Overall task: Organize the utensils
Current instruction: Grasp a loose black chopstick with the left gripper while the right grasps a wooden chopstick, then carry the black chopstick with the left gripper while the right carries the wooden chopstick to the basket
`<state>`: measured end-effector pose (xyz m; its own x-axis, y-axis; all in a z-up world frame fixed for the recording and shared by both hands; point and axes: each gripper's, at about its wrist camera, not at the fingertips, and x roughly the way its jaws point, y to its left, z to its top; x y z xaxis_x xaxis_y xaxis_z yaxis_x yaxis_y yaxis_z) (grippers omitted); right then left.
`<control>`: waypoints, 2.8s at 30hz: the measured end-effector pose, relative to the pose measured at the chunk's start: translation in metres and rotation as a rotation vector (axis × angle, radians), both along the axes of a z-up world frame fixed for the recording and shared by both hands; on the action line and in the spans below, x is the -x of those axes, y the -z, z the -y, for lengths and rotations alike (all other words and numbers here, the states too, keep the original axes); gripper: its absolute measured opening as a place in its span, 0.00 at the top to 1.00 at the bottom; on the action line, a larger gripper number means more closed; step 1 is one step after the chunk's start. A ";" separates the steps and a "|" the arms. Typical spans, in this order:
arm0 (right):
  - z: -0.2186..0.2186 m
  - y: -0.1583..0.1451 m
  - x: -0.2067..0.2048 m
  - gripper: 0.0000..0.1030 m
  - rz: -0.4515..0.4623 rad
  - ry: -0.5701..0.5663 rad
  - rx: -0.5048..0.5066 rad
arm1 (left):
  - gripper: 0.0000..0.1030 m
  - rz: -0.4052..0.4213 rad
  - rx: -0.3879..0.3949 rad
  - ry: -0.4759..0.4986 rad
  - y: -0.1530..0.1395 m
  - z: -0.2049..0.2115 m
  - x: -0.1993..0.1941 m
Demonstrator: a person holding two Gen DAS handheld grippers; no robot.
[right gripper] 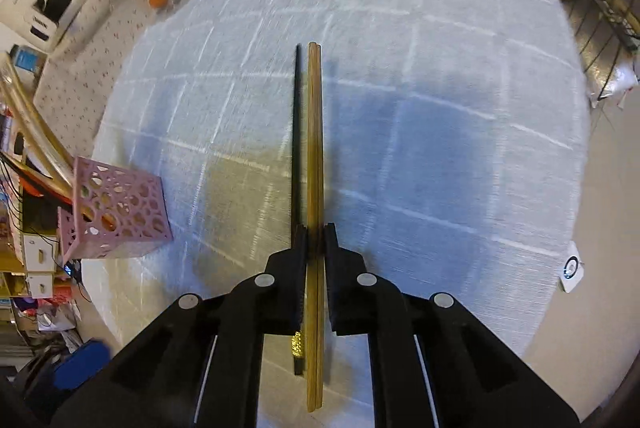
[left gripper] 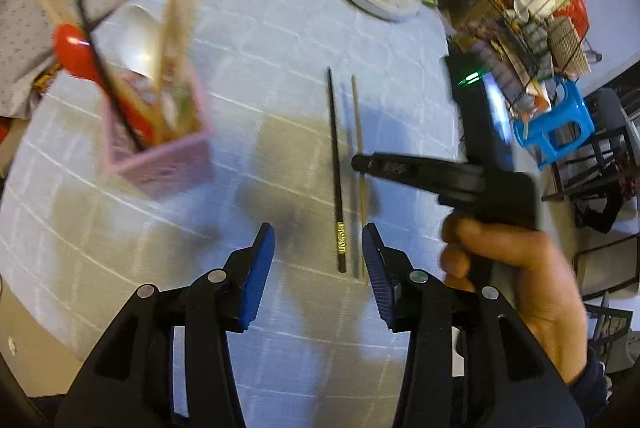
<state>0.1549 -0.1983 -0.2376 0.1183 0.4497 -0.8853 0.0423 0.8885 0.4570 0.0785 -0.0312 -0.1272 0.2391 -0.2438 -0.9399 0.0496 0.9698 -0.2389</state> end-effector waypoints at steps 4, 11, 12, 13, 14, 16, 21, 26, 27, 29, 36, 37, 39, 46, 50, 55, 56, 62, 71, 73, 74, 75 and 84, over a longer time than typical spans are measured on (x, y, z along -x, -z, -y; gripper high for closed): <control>0.033 -0.004 0.007 0.92 -0.002 0.040 0.008 | 0.58 -0.008 -0.022 -0.012 0.017 0.019 -0.011; 0.062 -0.013 0.014 0.91 -0.002 0.085 -0.023 | 0.58 -0.015 -0.105 0.006 0.056 0.056 -0.048; 0.063 -0.015 0.014 0.92 0.000 0.088 -0.026 | 0.58 -0.013 -0.124 0.019 0.063 0.061 -0.056; 0.066 -0.016 0.016 0.91 0.003 0.090 -0.029 | 0.58 -0.011 -0.134 0.027 0.068 0.065 -0.063; 0.067 -0.018 0.015 0.91 0.005 0.092 -0.032 | 0.58 -0.008 -0.143 0.031 0.073 0.069 -0.068; 0.067 -0.022 0.015 0.91 0.014 0.095 -0.035 | 0.58 -0.006 -0.184 0.042 0.085 0.075 -0.084; 0.071 -0.032 0.013 0.91 0.042 0.096 -0.045 | 0.67 0.003 -0.239 0.087 0.108 0.086 -0.114; 0.077 -0.043 0.011 0.91 0.071 0.112 -0.067 | 0.96 -0.003 -0.230 0.098 0.117 0.076 -0.116; 0.079 -0.046 0.010 0.91 0.079 0.116 -0.068 | 0.96 -0.009 -0.199 0.094 0.114 0.072 -0.112; 0.079 -0.050 0.009 0.91 0.092 0.122 -0.064 | 0.96 0.021 -0.188 0.105 0.102 0.070 -0.103; 0.066 -0.063 0.007 0.91 0.144 0.110 -0.056 | 0.96 0.202 -0.174 0.151 0.039 0.065 -0.063; 0.066 -0.066 0.006 0.91 0.155 0.111 -0.059 | 0.96 0.223 -0.171 0.151 0.030 0.062 -0.057; 0.061 -0.073 0.006 0.91 0.180 0.106 -0.067 | 0.96 0.249 -0.167 0.146 0.016 0.059 -0.047; 0.038 -0.090 0.006 0.92 0.241 0.068 -0.076 | 0.96 0.313 -0.143 0.152 -0.028 0.046 -0.023; 0.024 -0.101 0.006 0.92 0.287 0.048 -0.090 | 0.96 0.338 -0.135 0.137 -0.049 0.027 -0.016; 0.004 -0.111 0.001 0.92 0.328 0.030 -0.104 | 0.96 0.393 -0.117 0.105 -0.070 -0.001 -0.010; 0.001 -0.112 0.001 0.92 0.327 0.025 -0.105 | 0.96 0.395 -0.109 0.099 -0.072 -0.006 -0.010; -0.026 -0.110 -0.005 0.92 0.299 -0.014 -0.099 | 0.96 0.372 -0.071 0.065 -0.074 -0.031 -0.013; -0.049 -0.136 -0.007 0.91 0.413 -0.016 -0.137 | 0.96 0.490 -0.044 -0.065 -0.106 -0.080 -0.014; -0.054 -0.141 -0.007 0.91 0.440 -0.012 -0.147 | 0.96 0.521 -0.036 -0.095 -0.108 -0.090 -0.016; -0.057 -0.142 -0.008 0.91 0.452 -0.009 -0.153 | 0.96 0.548 -0.038 -0.110 -0.108 -0.095 -0.016; -0.060 -0.144 -0.008 0.91 0.467 -0.004 -0.160 | 0.96 0.571 -0.034 -0.119 -0.108 -0.098 -0.017; -0.069 -0.155 -0.009 0.91 0.579 0.044 -0.189 | 0.96 0.781 0.013 -0.196 -0.088 -0.119 -0.028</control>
<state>0.1637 -0.1289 -0.0824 0.5786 0.5768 -0.5767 -0.2259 0.7927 0.5662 0.1065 0.0878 -0.0388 0.8656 -0.1388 -0.4811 0.0358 0.9755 -0.2170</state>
